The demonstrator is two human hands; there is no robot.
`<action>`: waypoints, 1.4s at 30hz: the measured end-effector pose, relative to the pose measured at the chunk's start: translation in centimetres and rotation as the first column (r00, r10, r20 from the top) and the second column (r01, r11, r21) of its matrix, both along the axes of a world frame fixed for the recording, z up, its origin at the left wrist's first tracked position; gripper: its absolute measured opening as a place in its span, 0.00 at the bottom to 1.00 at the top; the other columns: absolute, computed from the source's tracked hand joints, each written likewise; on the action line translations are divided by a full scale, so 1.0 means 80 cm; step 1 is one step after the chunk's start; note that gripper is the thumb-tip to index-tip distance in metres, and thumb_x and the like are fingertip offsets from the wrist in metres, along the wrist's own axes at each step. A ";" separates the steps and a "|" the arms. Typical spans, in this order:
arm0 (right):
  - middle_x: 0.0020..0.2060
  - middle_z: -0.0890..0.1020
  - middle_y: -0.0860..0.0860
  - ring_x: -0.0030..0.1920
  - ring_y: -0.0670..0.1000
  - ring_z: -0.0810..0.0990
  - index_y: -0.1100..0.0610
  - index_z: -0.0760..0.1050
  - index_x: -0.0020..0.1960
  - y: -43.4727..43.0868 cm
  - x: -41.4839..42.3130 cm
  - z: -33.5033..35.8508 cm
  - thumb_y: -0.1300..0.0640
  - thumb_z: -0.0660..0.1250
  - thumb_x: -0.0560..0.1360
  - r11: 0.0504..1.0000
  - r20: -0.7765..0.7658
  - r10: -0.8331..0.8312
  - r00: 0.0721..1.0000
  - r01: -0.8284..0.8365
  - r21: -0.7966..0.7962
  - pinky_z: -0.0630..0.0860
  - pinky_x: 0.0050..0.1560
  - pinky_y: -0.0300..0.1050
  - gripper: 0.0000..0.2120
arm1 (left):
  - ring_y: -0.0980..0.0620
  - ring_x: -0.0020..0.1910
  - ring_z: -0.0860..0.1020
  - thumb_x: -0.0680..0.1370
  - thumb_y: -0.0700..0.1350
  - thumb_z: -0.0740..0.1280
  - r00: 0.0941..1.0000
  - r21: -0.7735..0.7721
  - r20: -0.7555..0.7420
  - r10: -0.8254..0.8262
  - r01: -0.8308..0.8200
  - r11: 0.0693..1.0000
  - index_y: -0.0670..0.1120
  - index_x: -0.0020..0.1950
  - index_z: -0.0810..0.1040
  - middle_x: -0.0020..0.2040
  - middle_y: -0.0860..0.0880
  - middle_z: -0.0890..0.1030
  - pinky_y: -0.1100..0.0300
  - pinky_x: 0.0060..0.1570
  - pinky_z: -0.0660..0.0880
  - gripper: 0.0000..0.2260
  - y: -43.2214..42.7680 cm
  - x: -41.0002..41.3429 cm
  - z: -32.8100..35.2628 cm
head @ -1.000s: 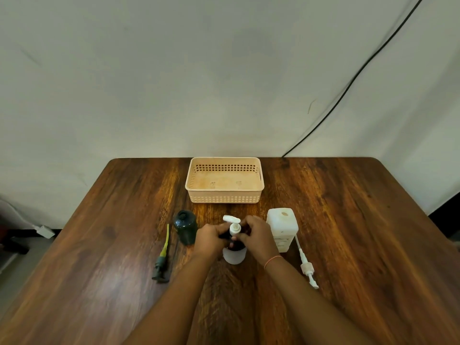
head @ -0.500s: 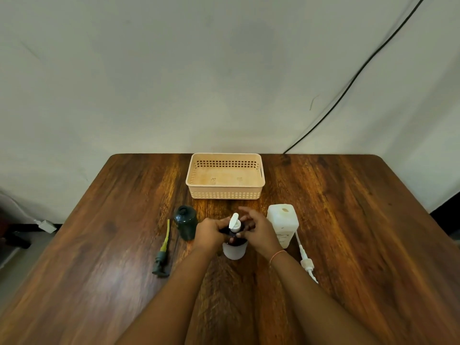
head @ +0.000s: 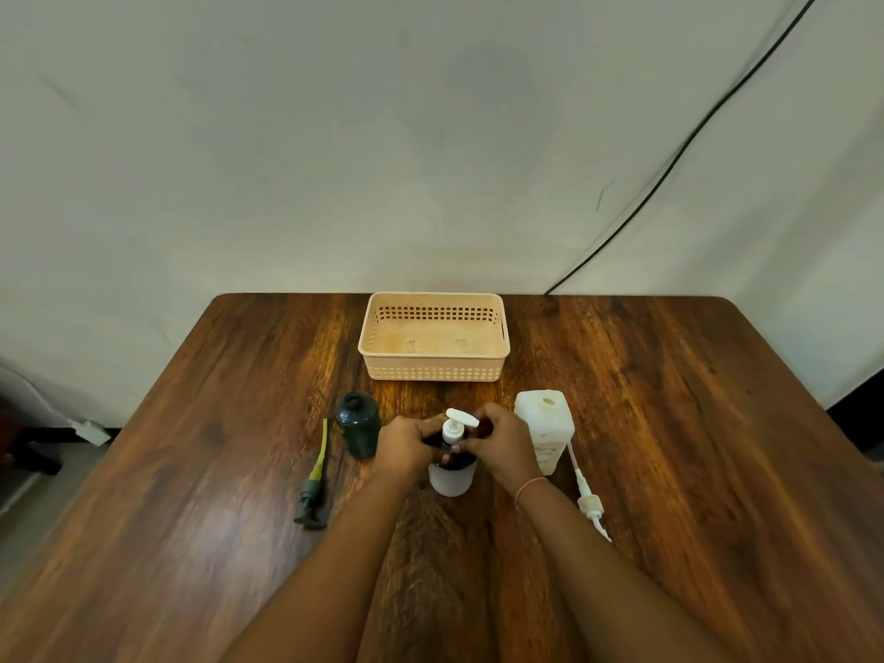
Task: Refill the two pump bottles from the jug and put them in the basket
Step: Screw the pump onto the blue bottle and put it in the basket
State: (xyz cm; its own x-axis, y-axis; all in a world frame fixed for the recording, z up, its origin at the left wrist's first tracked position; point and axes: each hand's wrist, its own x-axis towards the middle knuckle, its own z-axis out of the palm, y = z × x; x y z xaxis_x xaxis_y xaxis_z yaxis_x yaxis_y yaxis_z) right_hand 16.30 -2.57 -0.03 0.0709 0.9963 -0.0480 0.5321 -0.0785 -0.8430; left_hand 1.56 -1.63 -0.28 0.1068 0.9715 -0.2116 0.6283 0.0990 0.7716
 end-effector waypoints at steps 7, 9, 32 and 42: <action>0.50 0.80 0.55 0.48 0.49 0.75 0.56 0.79 0.51 0.000 -0.003 0.000 0.63 0.74 0.66 0.998 0.001 0.054 0.999 -0.054 0.030 0.73 0.47 0.38 0.14 | 0.52 0.63 0.76 0.68 0.36 0.73 1.000 -0.002 -0.019 -0.022 0.022 1.000 0.46 0.63 0.78 0.61 0.48 0.81 0.64 0.61 0.70 0.23 0.001 -0.001 0.003; 0.44 0.80 0.53 0.44 0.50 0.77 0.54 0.75 0.45 0.001 -0.003 0.000 0.63 0.76 0.64 1.000 -0.023 0.017 1.000 -0.017 0.000 0.74 0.40 0.35 0.13 | 0.52 0.63 0.75 0.68 0.36 0.73 1.000 -0.006 -0.014 -0.020 0.019 1.000 0.45 0.63 0.78 0.62 0.48 0.80 0.63 0.62 0.70 0.23 0.001 0.000 0.002; 0.54 0.79 0.55 0.55 0.52 0.77 0.58 0.76 0.61 -0.026 -0.020 -0.005 0.58 0.72 0.70 0.990 0.055 -0.130 0.990 0.128 0.054 0.73 0.52 0.40 0.20 | 0.50 0.66 0.73 0.70 0.37 0.72 0.999 0.048 -0.002 0.044 -0.044 0.998 0.47 0.67 0.74 0.65 0.48 0.77 0.64 0.63 0.68 0.26 -0.014 0.000 -0.004; 0.53 0.83 0.55 0.53 0.53 0.80 0.59 0.78 0.57 -0.026 -0.024 -0.012 0.57 0.67 0.74 0.985 -0.006 -0.156 0.988 0.155 -0.081 0.74 0.48 0.40 0.13 | 0.53 0.49 0.80 0.69 0.41 0.74 0.978 0.001 0.006 0.210 -0.210 0.978 0.43 0.55 0.82 0.51 0.45 0.84 0.63 0.44 0.72 0.15 -0.012 0.009 -0.004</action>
State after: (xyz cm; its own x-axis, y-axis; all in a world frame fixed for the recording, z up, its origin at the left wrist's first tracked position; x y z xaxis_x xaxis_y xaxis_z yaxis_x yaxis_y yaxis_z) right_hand 14.38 -4.64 -1.01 0.2232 0.9663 -0.1287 0.4978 -0.2264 -0.8372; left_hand 2.32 -2.57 -0.60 -0.0987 0.9727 -0.2102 0.5895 0.2273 0.7752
